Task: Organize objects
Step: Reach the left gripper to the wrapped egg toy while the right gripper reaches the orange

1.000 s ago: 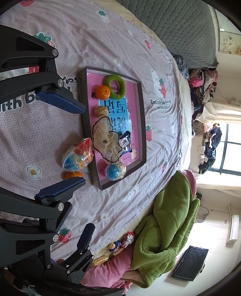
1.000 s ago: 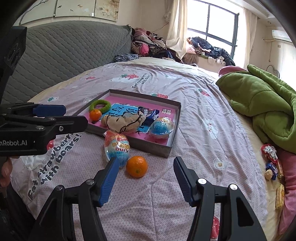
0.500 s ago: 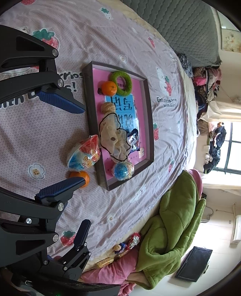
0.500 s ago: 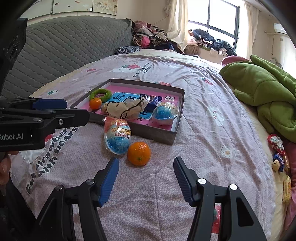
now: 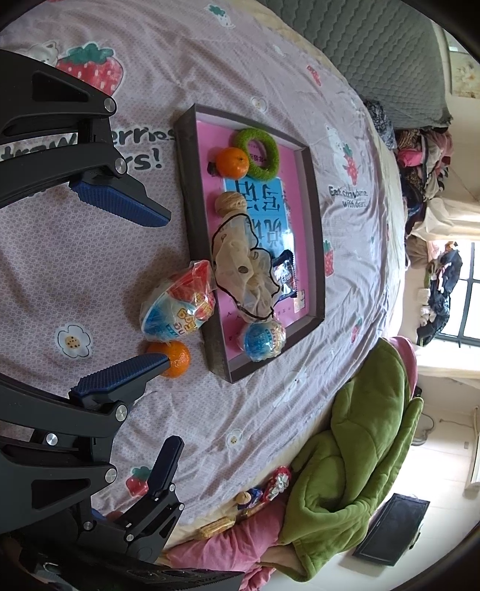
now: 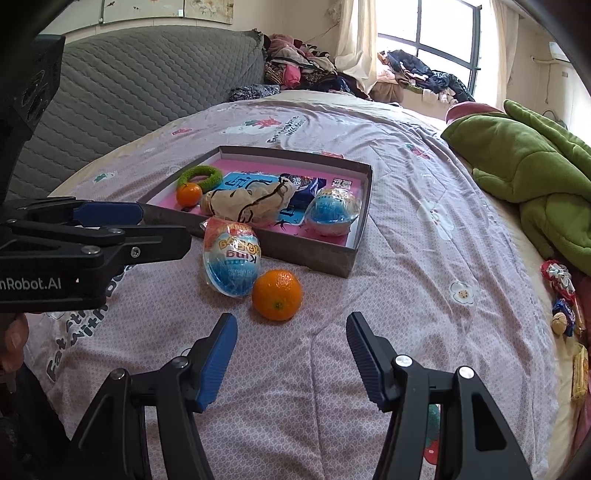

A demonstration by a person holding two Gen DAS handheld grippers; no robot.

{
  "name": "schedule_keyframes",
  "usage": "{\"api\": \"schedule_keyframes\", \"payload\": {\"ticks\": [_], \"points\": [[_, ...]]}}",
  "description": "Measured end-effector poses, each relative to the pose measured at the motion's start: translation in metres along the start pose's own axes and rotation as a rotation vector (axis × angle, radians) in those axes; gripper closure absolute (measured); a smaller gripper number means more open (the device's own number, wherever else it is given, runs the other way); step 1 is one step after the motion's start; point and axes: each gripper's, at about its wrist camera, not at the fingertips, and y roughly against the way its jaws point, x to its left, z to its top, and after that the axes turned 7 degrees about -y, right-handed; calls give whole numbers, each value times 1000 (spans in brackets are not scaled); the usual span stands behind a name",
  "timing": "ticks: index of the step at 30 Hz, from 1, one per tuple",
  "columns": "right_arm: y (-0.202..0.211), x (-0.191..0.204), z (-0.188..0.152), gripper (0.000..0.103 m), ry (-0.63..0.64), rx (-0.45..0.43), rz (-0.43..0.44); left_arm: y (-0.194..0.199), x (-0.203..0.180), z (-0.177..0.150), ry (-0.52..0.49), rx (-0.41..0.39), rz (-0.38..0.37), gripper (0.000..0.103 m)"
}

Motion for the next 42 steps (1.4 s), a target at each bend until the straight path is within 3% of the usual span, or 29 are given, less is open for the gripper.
{"api": "schedule_keyframes", "payload": {"ticks": [42], "points": [[-63, 10, 0, 42, 82, 2, -52, -82, 9, 15, 158, 106, -21, 31]]}}
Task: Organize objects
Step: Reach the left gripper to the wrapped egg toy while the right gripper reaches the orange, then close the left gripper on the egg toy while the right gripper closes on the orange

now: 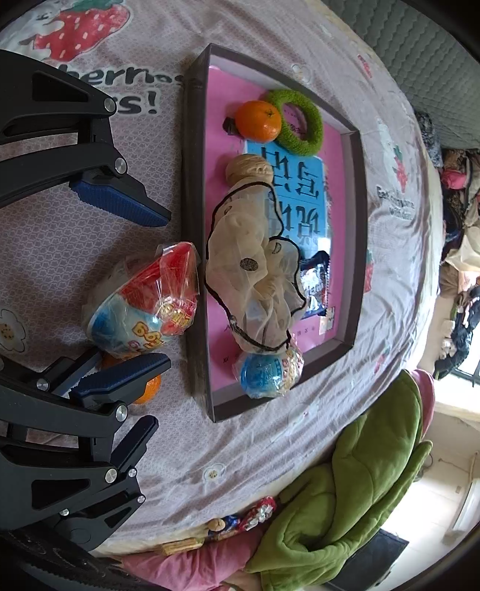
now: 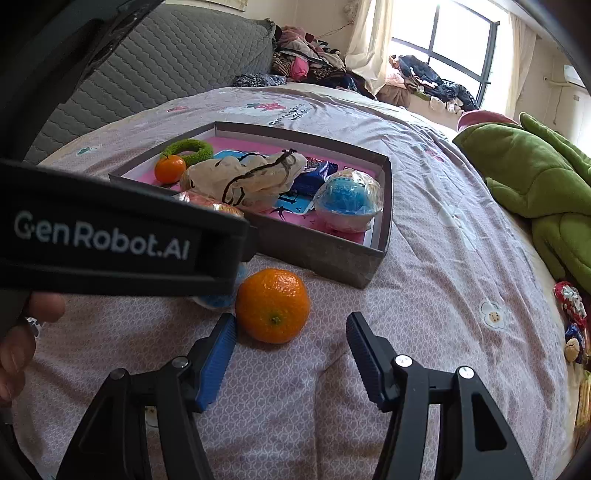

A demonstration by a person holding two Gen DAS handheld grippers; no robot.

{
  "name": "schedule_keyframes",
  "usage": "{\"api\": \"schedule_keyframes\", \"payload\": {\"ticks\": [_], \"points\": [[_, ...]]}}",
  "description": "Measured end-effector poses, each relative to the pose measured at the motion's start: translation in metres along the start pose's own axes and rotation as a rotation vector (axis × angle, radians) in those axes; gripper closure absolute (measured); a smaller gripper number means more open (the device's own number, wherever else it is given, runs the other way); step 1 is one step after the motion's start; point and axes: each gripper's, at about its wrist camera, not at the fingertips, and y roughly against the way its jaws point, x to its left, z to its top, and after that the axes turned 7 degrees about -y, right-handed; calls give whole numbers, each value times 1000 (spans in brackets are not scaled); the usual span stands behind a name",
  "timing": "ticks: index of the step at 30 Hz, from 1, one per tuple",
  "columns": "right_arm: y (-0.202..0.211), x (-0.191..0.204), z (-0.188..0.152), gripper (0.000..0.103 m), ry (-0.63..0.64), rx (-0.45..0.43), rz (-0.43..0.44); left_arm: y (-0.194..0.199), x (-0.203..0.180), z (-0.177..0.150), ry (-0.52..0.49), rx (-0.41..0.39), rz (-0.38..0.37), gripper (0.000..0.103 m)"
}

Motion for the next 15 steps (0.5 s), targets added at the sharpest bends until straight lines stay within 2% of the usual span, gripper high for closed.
{"api": "schedule_keyframes", "payload": {"ticks": [3, 7, 11, 15], "points": [[-2, -1, 1, 43, -5, -6, 7, -4, 1, 0, 14, 3, 4, 31], [-5, -2, 3, 50, -10, -6, 23, -8, 2, 0, 25, 6, 1, 31], [-10, -4, 5, 57, -18, 4, 48, -11, 3, 0, 39, 10, -34, 45], [-10, -7, 8, 66, -33, -9, 69, -12, 5, 0, 51, 7, -47, 45]]}}
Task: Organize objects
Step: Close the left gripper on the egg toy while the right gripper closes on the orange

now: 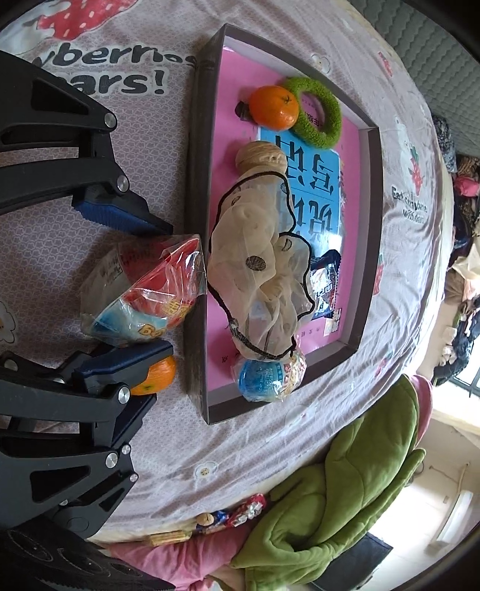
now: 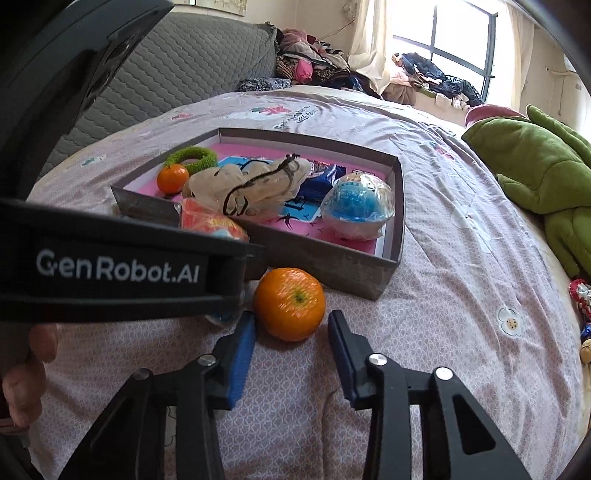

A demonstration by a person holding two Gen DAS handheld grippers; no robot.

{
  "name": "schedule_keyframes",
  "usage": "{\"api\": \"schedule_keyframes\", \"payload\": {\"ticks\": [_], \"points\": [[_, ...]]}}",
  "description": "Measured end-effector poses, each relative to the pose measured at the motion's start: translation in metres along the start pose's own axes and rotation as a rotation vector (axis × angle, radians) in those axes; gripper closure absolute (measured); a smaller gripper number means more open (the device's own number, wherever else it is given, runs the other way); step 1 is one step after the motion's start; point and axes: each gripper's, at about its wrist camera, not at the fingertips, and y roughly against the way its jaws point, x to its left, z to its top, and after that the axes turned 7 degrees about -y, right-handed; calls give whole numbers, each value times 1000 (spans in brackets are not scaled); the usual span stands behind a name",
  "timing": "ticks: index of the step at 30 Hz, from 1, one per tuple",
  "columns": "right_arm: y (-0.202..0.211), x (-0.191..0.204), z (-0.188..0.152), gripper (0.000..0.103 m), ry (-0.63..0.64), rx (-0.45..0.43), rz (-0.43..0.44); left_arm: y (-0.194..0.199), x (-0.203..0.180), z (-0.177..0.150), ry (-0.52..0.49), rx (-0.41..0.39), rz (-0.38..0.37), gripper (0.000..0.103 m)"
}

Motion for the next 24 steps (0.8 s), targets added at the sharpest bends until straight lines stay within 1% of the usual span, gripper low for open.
{"api": "schedule_keyframes", "payload": {"ticks": [5, 18, 24], "points": [[0, -3, 1, 66, -17, -5, 16, 4, 5, -1, 14, -5, -23, 45], [9, -11, 4, 69, -61, -49, 46, 41, 16, 5, 12, -86, -21, 45], [6, -8, 4, 69, -57, -41, 44, 42, 19, 4, 20, -87, -23, 45]]}}
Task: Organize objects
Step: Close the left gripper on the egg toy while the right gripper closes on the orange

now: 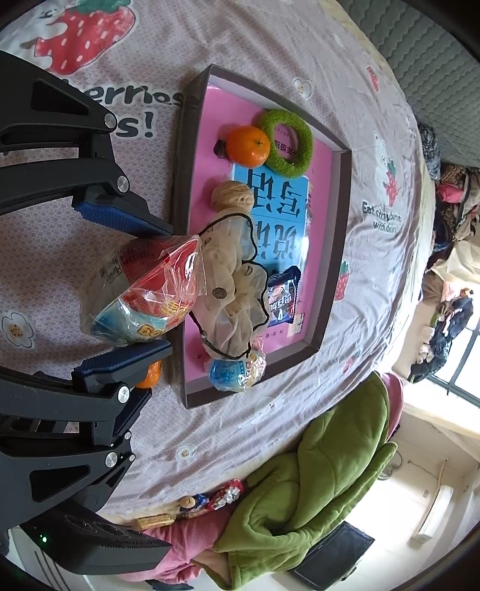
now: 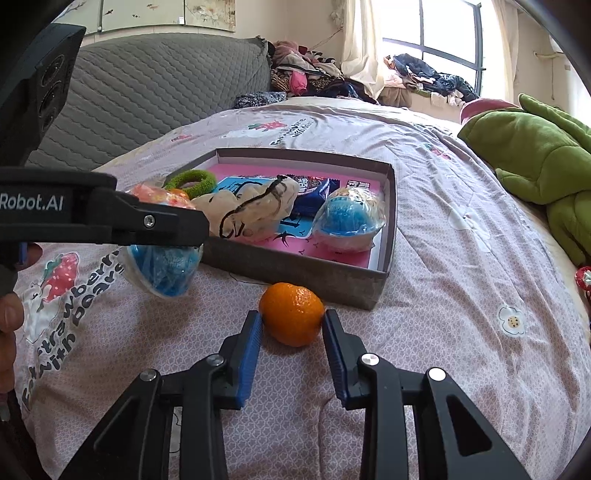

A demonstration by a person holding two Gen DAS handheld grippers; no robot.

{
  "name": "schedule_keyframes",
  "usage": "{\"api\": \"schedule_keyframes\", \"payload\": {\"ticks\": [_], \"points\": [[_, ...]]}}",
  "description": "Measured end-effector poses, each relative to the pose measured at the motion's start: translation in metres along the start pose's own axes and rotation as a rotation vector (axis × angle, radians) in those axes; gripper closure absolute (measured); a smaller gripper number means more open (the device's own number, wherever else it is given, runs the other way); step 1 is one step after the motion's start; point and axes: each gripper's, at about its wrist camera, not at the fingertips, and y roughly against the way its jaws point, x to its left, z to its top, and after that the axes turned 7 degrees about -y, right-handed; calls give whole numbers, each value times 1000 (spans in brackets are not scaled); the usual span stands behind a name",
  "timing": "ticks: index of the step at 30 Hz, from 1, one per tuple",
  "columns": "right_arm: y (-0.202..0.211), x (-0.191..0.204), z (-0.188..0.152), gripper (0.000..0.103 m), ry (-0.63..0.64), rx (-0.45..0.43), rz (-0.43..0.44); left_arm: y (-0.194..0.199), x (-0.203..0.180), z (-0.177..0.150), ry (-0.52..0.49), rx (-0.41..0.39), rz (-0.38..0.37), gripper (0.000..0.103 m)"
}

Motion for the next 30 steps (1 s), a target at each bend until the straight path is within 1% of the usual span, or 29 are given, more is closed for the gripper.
{"api": "schedule_keyframes", "payload": {"ticks": [11, 27, 30], "points": [[-9, 5, 7, 70, 21, -5, -15, 1, -2, -1, -8, -1, -1, 45], [-3, -5, 13, 71, -40, -13, 12, 5, 2, 1, -2, -9, -10, 45], [3, -4, 15, 74, -43, -26, 20, 7, 3, 1, -2, -14, -9, 45]]}}
